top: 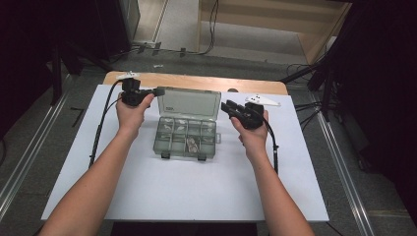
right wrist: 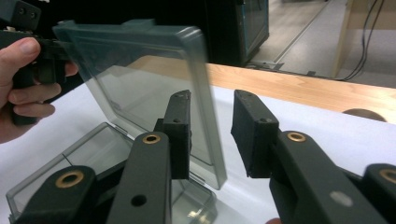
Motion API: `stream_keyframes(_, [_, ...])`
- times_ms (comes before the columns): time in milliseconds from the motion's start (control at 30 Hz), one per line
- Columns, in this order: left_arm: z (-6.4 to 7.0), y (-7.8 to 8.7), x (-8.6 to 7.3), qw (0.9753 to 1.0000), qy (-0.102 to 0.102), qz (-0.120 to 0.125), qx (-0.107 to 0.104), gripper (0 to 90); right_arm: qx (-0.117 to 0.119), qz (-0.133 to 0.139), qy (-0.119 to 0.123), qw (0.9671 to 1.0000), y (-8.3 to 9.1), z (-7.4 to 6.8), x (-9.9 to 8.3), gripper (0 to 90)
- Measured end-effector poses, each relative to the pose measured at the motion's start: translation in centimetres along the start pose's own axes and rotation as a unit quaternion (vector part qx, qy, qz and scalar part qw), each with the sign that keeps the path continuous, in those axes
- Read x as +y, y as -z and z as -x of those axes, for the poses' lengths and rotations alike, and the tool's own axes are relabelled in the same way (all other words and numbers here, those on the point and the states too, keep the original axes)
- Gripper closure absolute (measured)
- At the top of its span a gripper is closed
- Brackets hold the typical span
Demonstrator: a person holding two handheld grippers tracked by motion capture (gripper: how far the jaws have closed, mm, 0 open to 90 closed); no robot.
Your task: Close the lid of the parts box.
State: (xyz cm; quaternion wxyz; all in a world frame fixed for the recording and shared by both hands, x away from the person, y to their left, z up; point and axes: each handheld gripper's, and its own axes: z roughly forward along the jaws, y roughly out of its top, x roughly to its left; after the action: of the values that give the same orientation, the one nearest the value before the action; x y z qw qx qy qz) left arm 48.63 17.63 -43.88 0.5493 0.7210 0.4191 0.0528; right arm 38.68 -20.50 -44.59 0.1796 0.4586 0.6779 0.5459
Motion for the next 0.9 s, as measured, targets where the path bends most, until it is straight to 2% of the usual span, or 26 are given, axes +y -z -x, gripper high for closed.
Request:
stream_keyframes(133, [0.5,0.3,0.2,0.9999,-0.007,0.003,-0.007,89.0,-0.018,-0.004,0.009,0.9998,0.2,0.2,0.0,74.1])
stream_keyframes(367, [0.9,0.8,-0.1,0.9998,-0.015,0.006,-0.011,89.0,-0.023,-0.009,-0.014,0.9996,-0.2,0.1,-0.1,82.4])
stream_keyframes(567, [0.6,1.4,-0.7,0.9998,-0.014,0.009,-0.012,88.9,-0.020,-0.009,-0.017,0.9996,-0.4,-0.3,-0.1,83.6])
stream_keyframes(767, [0.9,2.0,-1.5,0.9993,-0.032,0.009,-0.016,89.0,-0.021,-0.019,-0.013,0.9995,-0.5,-1.0,-0.3,83.6])
stream_keyframes(900, [1.2,2.4,-1.9,0.9993,-0.034,0.009,-0.013,89.0,-0.009,-0.018,-0.036,0.9991,-0.3,-1.3,-0.5,83.7])
